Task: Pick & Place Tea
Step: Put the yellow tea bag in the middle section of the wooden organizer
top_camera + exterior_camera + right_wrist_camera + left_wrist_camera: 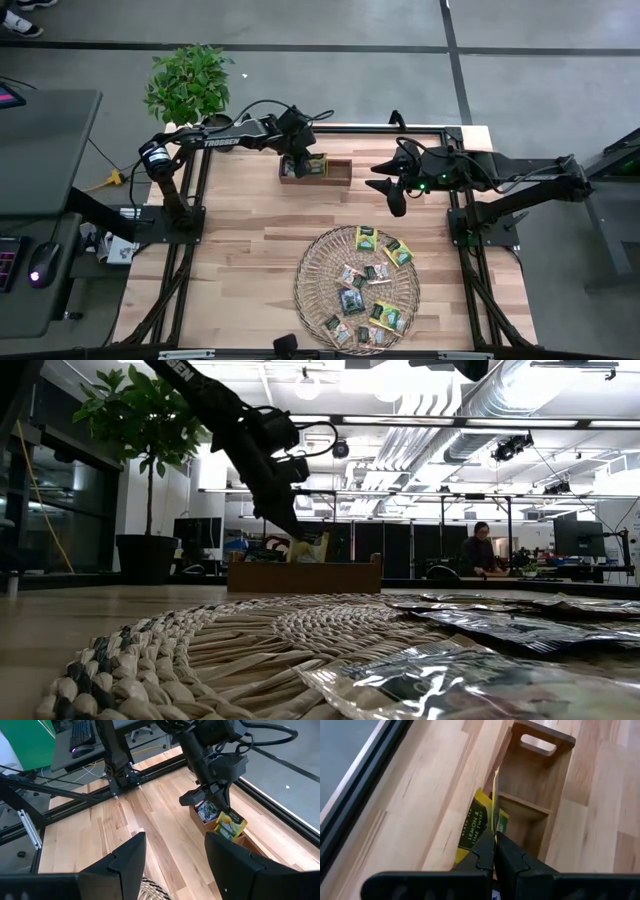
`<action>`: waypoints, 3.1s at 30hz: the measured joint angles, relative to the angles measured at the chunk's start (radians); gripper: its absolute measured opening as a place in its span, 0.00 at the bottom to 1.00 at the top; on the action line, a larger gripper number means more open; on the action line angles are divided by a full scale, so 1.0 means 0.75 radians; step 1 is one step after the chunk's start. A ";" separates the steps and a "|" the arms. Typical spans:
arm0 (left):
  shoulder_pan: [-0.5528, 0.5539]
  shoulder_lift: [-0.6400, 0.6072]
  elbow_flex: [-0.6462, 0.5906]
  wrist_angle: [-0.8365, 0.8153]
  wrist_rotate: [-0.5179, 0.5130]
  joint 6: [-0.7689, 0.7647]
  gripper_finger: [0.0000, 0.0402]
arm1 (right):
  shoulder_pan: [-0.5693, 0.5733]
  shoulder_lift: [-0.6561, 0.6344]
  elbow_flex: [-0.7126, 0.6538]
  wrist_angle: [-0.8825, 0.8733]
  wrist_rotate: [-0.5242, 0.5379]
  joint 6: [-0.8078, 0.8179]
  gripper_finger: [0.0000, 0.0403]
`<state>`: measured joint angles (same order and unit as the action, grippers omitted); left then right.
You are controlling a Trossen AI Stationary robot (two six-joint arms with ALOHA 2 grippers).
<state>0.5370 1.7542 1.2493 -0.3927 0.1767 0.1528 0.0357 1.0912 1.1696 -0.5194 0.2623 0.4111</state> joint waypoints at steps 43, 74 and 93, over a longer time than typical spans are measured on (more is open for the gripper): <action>-0.249 -0.008 -0.002 0.118 0.234 -0.176 0.34 | 0.097 0.000 -0.126 -0.367 -0.044 0.267 0.45; -0.544 0.190 0.000 0.476 0.348 -0.677 0.34 | 0.391 0.248 -0.727 0.347 -0.180 0.660 0.00; -0.544 0.190 0.000 0.521 0.346 -0.699 0.34 | 0.333 0.609 -0.556 0.257 -0.269 0.625 0.00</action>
<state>0.1291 1.8969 1.2491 -0.0023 0.4358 -0.3717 0.2852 1.5483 0.7525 -0.3266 0.0608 0.8800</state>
